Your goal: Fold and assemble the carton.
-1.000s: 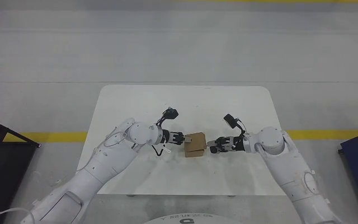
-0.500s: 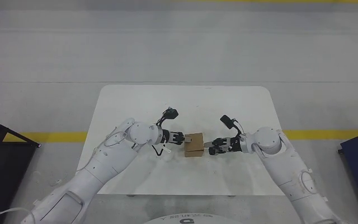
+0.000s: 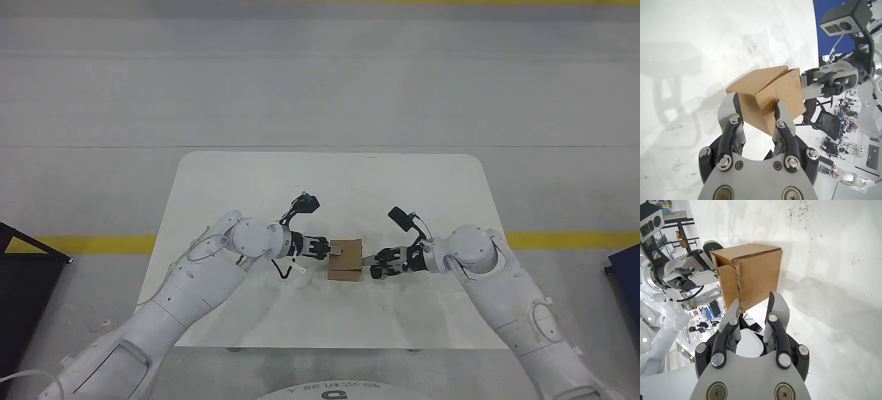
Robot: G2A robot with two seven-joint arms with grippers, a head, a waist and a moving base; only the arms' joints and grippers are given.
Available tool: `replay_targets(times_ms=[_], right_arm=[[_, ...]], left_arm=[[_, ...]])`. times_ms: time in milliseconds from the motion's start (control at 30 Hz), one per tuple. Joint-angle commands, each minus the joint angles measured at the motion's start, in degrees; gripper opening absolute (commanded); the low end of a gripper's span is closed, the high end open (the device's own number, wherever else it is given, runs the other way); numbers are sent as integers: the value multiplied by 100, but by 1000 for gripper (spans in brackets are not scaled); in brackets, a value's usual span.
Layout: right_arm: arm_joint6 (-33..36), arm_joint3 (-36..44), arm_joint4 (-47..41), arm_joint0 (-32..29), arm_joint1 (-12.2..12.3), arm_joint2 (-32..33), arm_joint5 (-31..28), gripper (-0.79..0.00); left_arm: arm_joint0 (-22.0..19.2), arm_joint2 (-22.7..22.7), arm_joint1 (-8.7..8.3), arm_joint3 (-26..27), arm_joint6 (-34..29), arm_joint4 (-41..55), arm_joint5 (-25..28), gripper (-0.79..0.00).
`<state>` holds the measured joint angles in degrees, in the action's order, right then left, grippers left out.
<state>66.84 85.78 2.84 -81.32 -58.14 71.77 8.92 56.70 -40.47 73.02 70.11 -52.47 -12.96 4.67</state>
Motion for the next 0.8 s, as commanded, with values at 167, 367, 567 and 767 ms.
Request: replay_targets(times_ms=[167, 367, 567, 767], right_arm=[[-22, -9, -10, 35, 14, -72, 5, -456], [-9, -6, -8, 68, 26, -143, -30, -446], [-26, -4, -98, 89, 35, -179, -114, -431], [-79, -22, -20, 93, 57, -205, 59, -431]], left_arm=[[-1, -7, 9, -12, -5, -24, 13, -453], [5, -14, 16, -6, -5, -45, 6, -453], [14, -28, 19, 3, -14, -56, 3, -453], [25, -41, 19, 19, -26, -90, -16, -456]])
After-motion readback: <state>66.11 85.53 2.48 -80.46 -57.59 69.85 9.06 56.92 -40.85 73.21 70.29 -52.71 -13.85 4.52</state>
